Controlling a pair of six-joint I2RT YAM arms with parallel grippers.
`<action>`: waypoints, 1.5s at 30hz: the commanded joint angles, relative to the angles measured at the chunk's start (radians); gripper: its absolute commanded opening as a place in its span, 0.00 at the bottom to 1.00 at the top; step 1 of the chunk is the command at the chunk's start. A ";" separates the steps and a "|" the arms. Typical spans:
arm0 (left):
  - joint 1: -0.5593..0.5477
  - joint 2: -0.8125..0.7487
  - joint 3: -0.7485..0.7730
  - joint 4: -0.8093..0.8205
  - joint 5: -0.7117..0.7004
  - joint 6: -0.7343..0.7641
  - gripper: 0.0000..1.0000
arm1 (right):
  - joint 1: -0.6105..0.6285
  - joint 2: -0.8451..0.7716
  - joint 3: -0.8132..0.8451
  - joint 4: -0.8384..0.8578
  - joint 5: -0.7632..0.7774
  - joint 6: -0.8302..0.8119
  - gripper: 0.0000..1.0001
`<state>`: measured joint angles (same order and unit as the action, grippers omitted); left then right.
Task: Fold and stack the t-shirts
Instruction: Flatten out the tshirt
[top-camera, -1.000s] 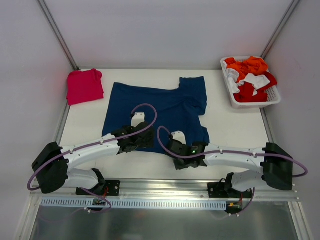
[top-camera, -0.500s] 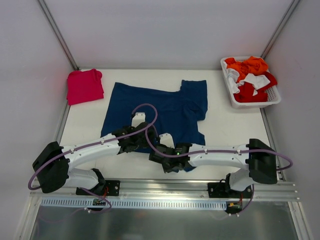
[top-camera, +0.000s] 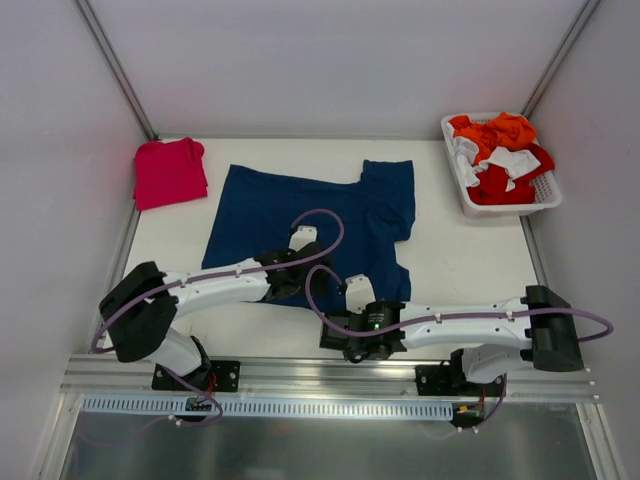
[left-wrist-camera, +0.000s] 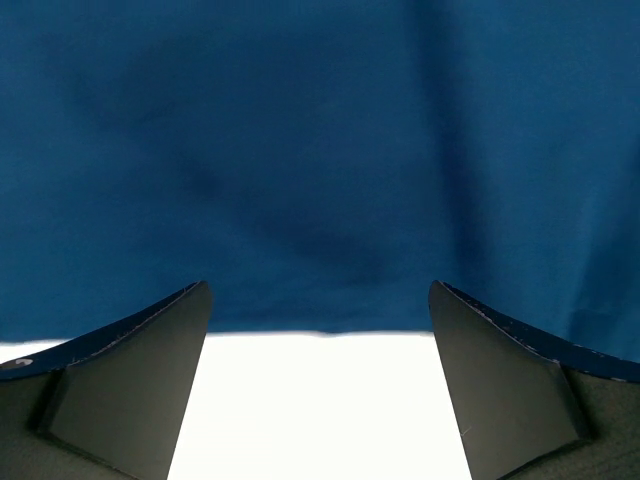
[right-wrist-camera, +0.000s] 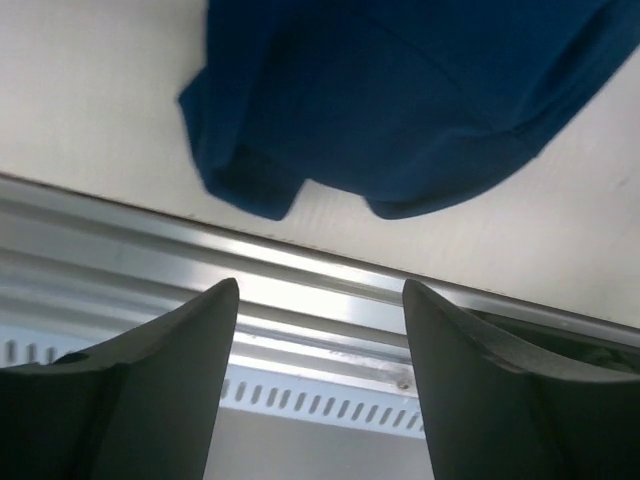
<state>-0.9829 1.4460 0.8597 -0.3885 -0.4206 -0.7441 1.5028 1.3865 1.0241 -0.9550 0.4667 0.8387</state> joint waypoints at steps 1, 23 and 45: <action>-0.008 0.101 0.079 0.051 0.052 0.018 0.91 | -0.010 0.032 -0.041 -0.076 0.052 0.074 0.67; -0.010 0.068 0.036 0.063 0.040 0.017 0.82 | -0.131 0.020 -0.234 0.186 -0.008 0.010 0.27; -0.010 0.068 0.024 0.062 0.040 0.020 0.82 | -0.133 0.008 -0.188 0.160 -0.002 -0.015 0.36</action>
<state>-0.9825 1.5368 0.8883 -0.3264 -0.3710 -0.7391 1.3712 1.3869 0.8055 -0.7803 0.4583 0.8345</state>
